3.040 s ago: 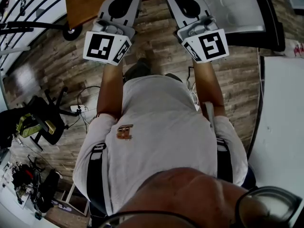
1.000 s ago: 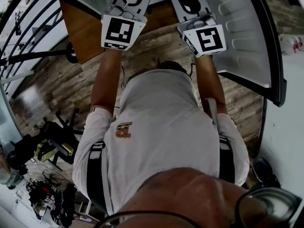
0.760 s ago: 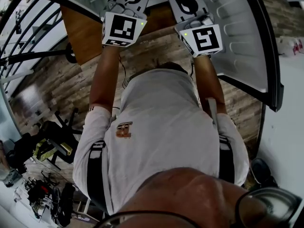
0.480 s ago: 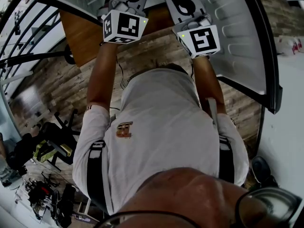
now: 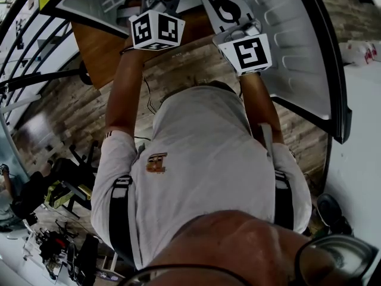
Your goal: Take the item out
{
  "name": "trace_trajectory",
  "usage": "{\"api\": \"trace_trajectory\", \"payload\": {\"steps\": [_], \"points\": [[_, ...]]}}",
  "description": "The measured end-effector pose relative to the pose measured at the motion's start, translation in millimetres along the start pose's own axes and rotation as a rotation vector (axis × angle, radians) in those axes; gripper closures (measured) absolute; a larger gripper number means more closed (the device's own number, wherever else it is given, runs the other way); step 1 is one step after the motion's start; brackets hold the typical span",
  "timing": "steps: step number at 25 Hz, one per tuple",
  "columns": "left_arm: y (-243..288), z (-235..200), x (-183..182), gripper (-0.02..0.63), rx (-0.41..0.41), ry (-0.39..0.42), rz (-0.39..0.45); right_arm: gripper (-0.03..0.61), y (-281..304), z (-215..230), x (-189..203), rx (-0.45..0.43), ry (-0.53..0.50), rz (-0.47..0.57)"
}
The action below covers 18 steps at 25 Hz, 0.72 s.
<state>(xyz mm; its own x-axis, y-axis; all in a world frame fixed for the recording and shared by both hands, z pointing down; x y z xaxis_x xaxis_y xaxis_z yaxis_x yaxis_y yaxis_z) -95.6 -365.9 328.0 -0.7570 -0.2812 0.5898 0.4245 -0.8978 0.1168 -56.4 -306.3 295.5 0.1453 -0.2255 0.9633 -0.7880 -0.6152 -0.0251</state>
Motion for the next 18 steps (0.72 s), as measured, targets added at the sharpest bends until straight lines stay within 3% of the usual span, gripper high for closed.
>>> {"api": "trace_trajectory", "payload": {"steps": [3,13,18], "points": [[7,3,1,0.59,0.014,0.039,-0.016,0.545,-4,4,1,0.004,-0.001,-0.005],[31,20,6,0.464,0.092,0.14,-0.072,0.545,-12,9,2,0.003,-0.012,0.0],[44,26,9,0.462,0.119,0.218,-0.112,0.545,-16,11,1,-0.005,-0.007,-0.001]]}}
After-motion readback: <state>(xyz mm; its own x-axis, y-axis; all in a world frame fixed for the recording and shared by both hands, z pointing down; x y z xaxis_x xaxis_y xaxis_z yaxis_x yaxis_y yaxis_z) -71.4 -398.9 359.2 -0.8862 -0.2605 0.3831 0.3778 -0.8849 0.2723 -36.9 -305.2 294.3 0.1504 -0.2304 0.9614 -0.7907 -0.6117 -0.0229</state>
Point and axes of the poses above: the fingertips, and each gripper's own axes: y forward along the fingers, z to its right, x out of its underside, the point moved 1 cm from there along -y, backward along the fingers, and after that the axes turned 7 degrees about -x, right-handed, at the moved point
